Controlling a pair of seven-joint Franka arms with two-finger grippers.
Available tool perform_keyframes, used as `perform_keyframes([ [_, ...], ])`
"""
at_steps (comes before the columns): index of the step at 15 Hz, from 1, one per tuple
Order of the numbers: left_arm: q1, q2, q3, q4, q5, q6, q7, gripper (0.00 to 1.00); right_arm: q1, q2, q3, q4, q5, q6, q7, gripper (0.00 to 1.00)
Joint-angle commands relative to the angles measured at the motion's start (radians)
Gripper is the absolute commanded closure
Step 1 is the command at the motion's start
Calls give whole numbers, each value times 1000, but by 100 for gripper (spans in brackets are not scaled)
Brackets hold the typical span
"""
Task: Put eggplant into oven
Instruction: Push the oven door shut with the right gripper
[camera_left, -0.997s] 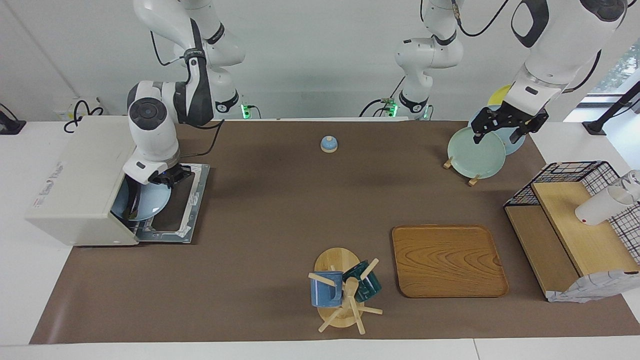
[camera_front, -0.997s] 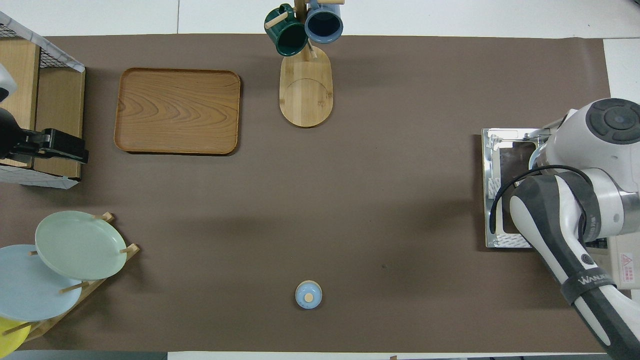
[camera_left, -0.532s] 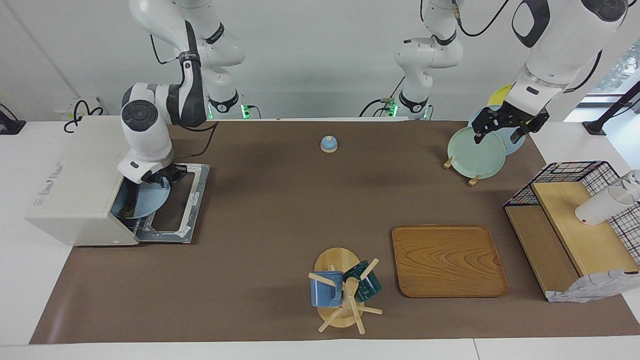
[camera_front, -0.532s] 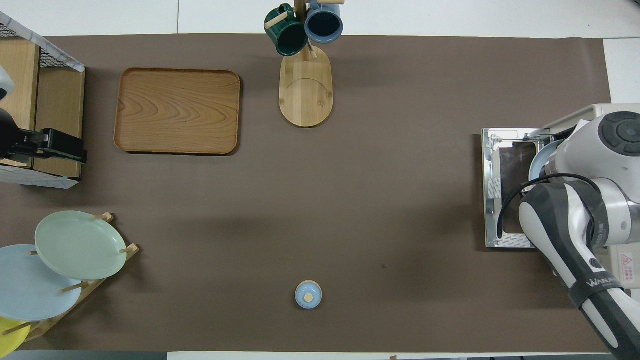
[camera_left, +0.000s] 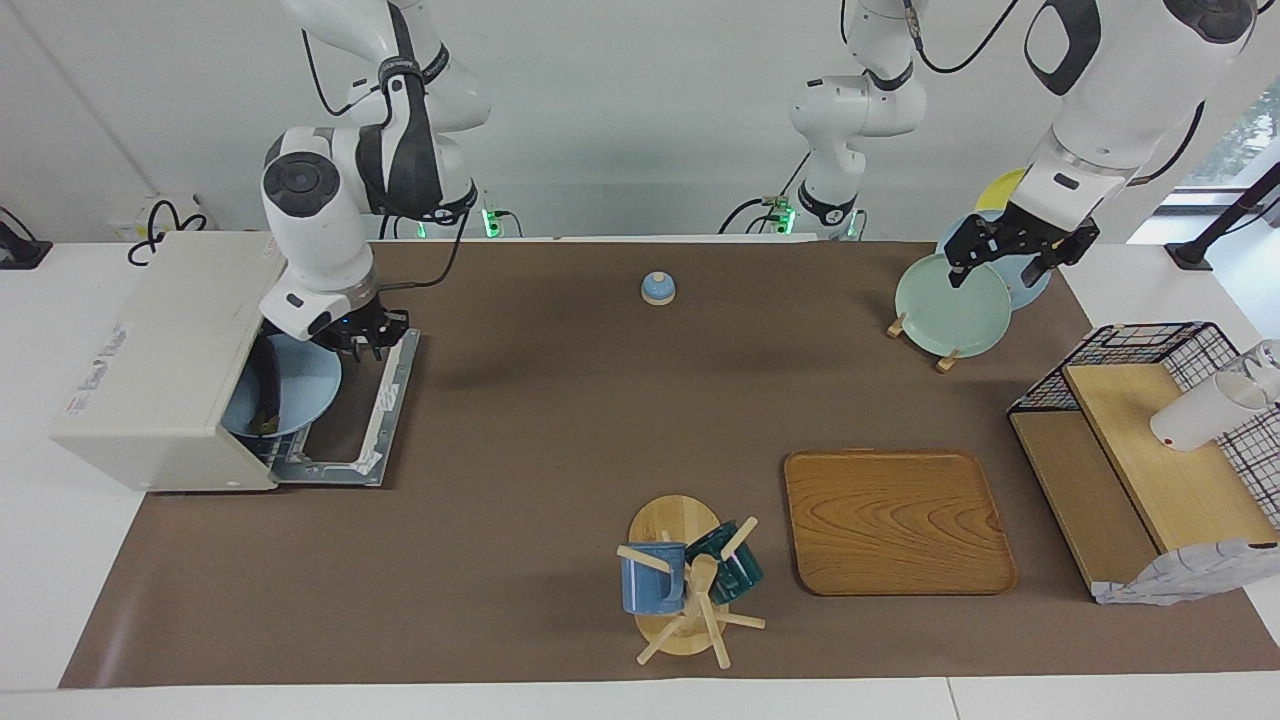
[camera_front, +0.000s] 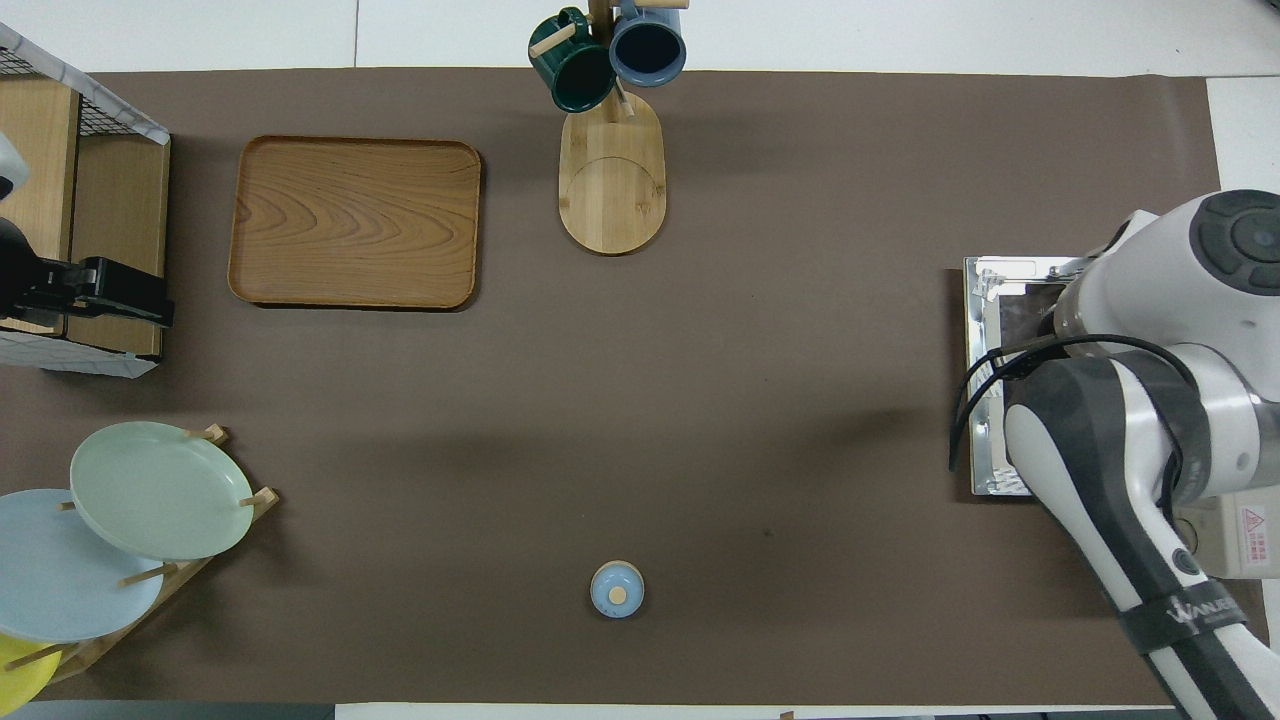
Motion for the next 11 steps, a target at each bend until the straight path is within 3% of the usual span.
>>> perform_keyframes([
  [1,4,-4,-2,8,-6,-22,-4,0,46,40,1,-59,14,126,99,100],
  [5,4,-4,-2,8,-6,-22,-4,0,35,89,1,-119,14,259,104,100],
  [11,4,-4,-2,8,-6,-22,-4,0,28,152,0,-129,5,273,106,100],
])
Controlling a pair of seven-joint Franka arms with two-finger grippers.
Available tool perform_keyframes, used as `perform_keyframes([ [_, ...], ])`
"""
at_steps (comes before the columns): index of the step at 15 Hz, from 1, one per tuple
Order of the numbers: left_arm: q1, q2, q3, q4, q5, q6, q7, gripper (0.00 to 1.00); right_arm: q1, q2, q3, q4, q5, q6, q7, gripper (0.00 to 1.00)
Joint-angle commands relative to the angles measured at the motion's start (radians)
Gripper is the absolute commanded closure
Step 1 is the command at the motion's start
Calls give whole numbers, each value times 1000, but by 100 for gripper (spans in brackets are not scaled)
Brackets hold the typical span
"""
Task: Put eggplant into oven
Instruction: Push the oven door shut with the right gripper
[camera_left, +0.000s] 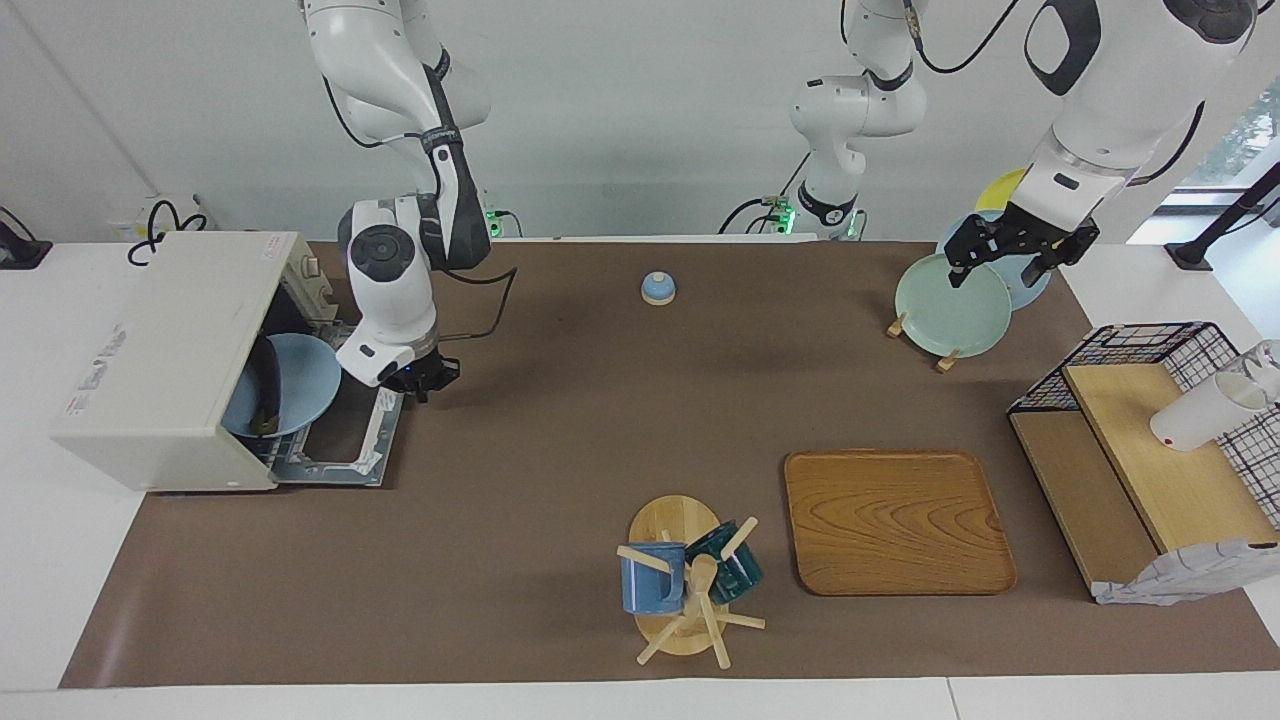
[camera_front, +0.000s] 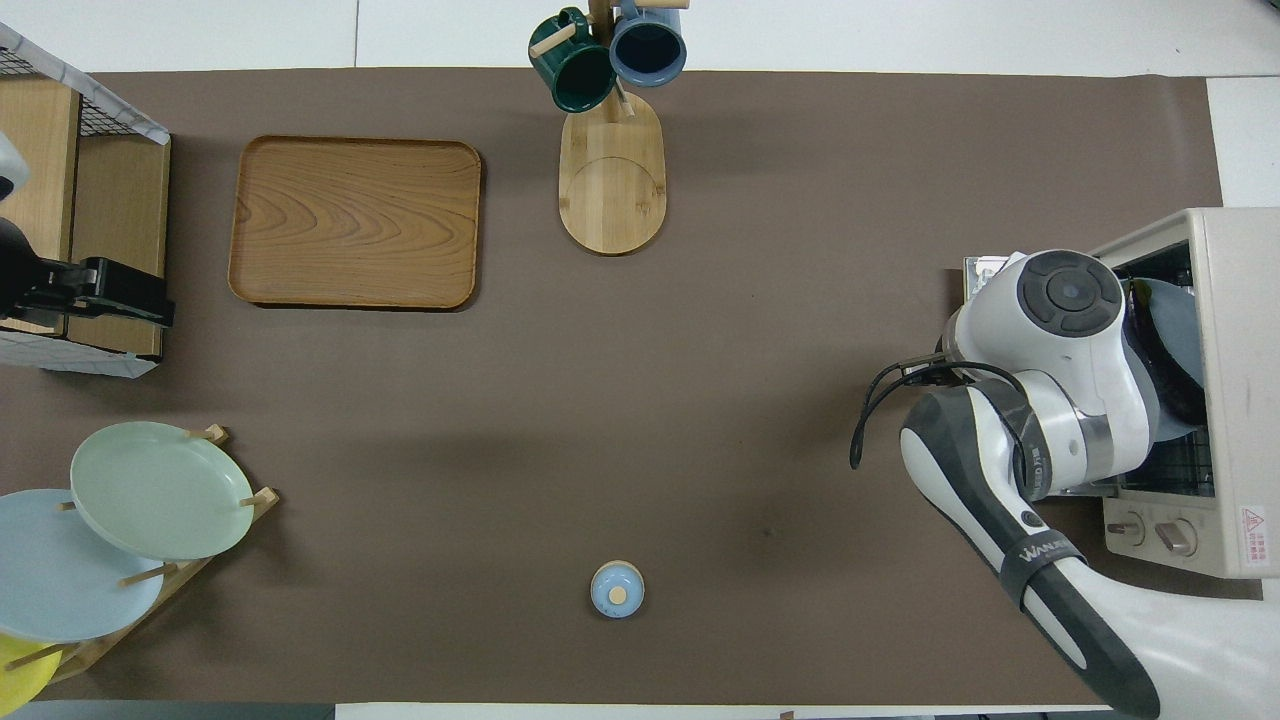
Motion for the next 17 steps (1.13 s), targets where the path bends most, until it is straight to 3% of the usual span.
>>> perform_keyframes([
  [1,4,-4,-2,8,-6,-21,-4,0,-10,-2,4,-10,-2,17,4,100],
  [17,4,-4,-2,8,-6,-21,-4,0,-28,-15,4,-47,-216,3,-23,100],
])
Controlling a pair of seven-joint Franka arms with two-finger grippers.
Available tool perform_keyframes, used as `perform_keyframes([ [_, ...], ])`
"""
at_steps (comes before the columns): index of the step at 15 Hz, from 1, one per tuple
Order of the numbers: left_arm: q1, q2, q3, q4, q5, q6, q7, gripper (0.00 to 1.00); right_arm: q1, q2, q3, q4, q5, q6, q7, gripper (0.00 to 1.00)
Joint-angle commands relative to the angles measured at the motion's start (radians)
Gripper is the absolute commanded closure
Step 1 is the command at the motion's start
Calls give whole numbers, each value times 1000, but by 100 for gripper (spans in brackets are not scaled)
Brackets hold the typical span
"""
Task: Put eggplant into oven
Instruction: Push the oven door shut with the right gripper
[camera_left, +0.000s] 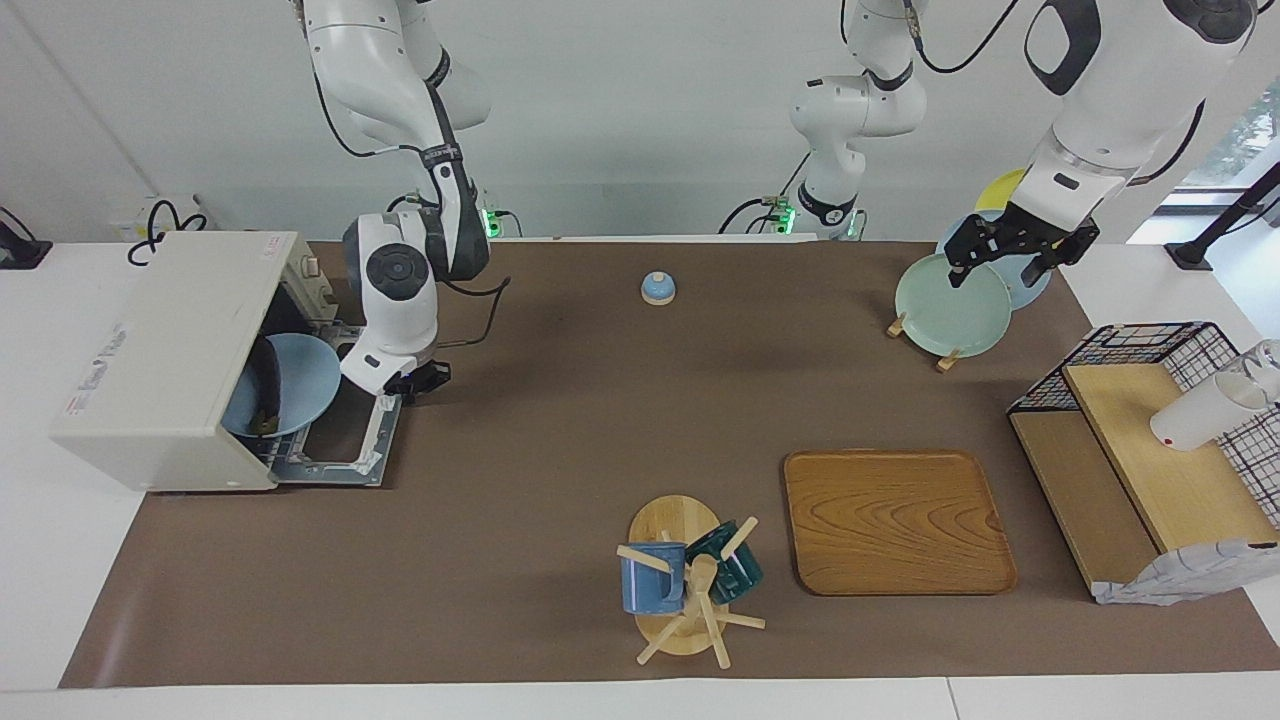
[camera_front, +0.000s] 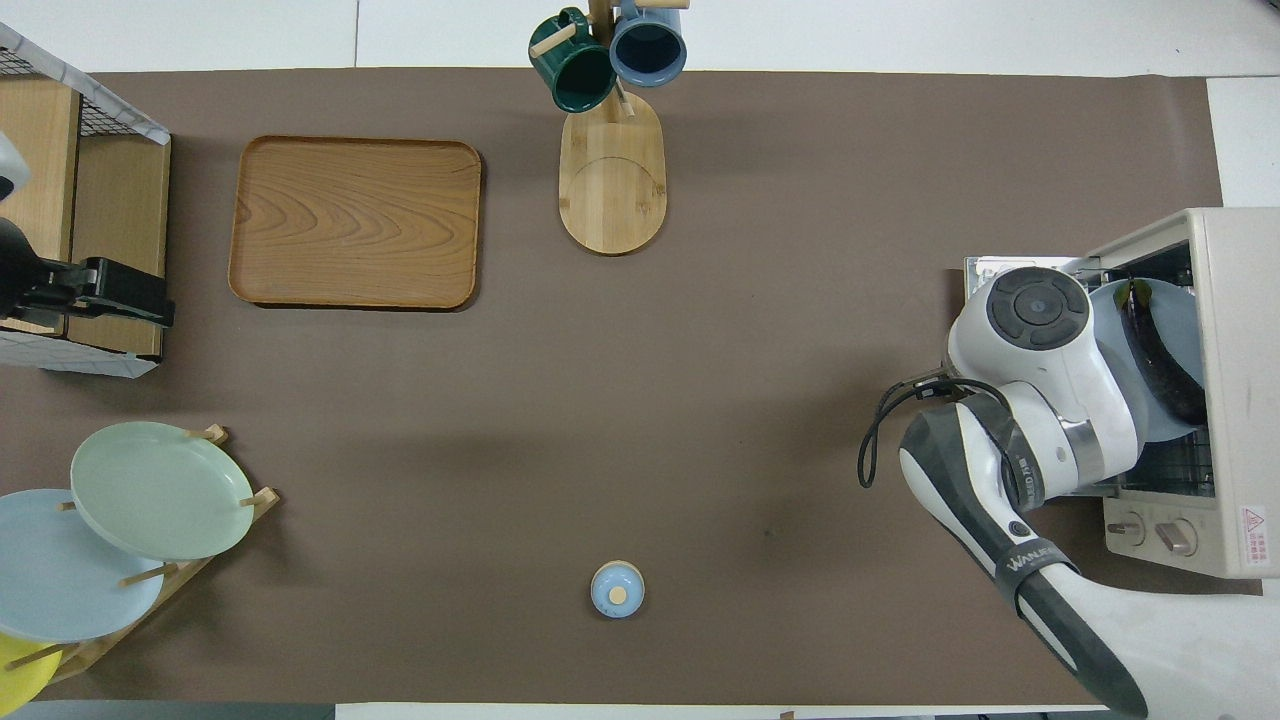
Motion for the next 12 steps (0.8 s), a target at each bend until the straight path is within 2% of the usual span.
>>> perform_keyframes([
  [1,4,-4,-1,8,-6,-21,-4,0,-18,-22,-3,-15,-82,0,-22,100],
  [3,4,-4,-1,8,-6,-21,-2,0,-12,-19,-3,13,-103,-39,-63,100],
  [7,4,-4,-1,8,-6,-21,-2,0,-69,-49,-3,151,-90,-186,-232,100],
  [9,4,-4,-1,8,-6,-21,-4,0,-95,-91,-4,157,-87,-200,-291,100],
  [12,4,-4,-1,8,-6,-21,-2,0,-130,-106,-6,157,-87,-215,-334,100],
])
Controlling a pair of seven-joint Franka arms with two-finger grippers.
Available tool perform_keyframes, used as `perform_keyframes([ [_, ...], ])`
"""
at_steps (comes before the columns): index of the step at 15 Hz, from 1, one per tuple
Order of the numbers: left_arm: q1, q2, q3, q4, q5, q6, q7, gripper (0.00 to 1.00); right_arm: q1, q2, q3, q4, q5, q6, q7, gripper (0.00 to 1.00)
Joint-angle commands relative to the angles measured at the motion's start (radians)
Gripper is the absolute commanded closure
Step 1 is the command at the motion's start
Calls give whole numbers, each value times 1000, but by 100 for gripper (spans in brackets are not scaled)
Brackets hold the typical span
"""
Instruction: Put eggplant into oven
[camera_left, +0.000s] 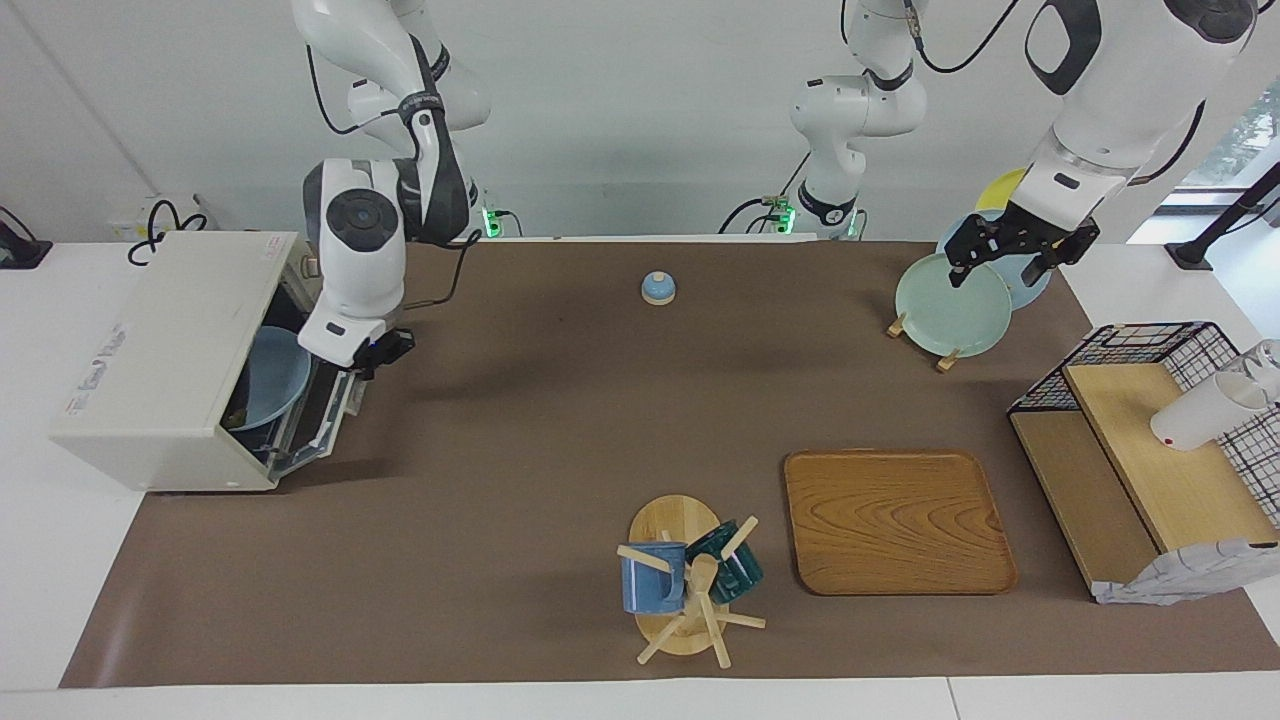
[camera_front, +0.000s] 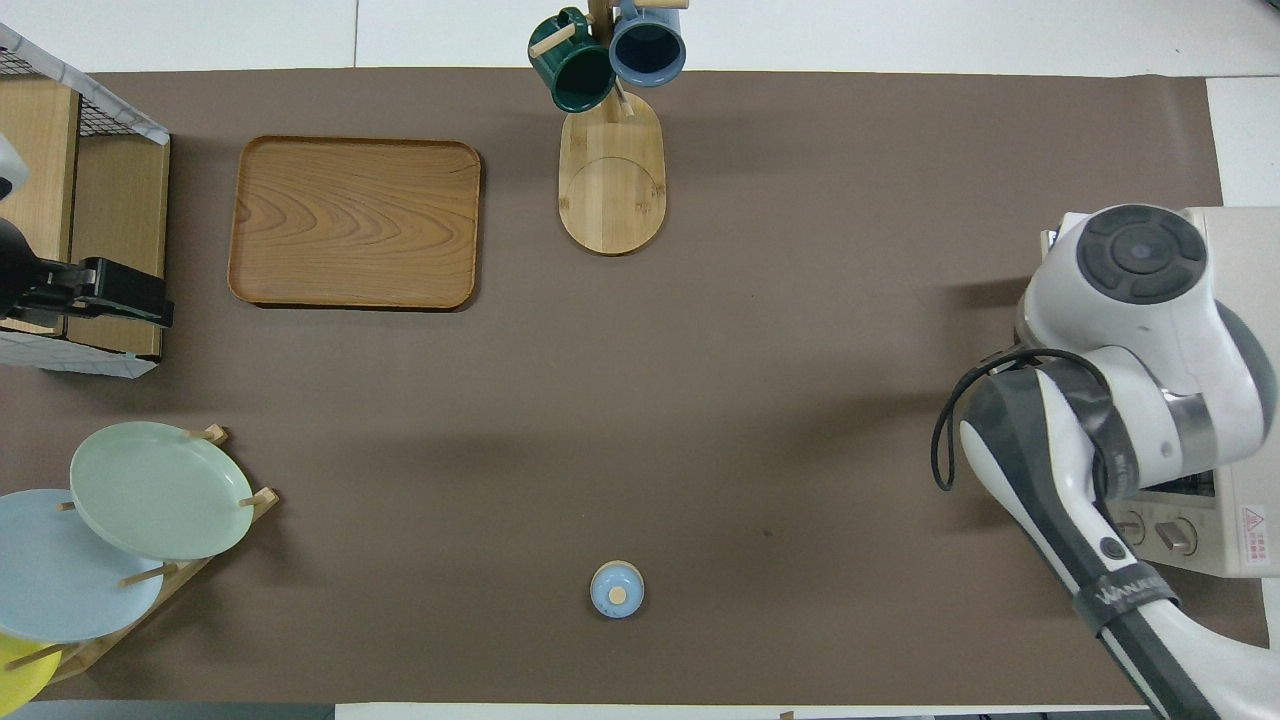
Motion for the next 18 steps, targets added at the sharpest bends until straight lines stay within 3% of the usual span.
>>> perform_keyframes([
  [1,4,-4,-1,8,-6,-21,-4,0,-82,22,-23,9,-52,39,-80,100],
  [9,4,-4,-1,8,-6,-21,-4,0,-203,-18,-26,14,37,28,-258,100],
  [13,4,-4,0,8,-6,-21,-4,0,-200,-12,-24,159,155,-155,-254,96],
  [16,4,-6,-1,8,-6,-21,-4,0,-188,-22,-14,259,187,-254,-251,76],
  [17,4,-4,0,8,-6,-21,-4,0,-188,-24,-1,297,222,-285,-251,57],
  [18,4,-4,-1,8,-6,-21,-4,0,-189,-24,6,326,259,-312,-251,1],
])
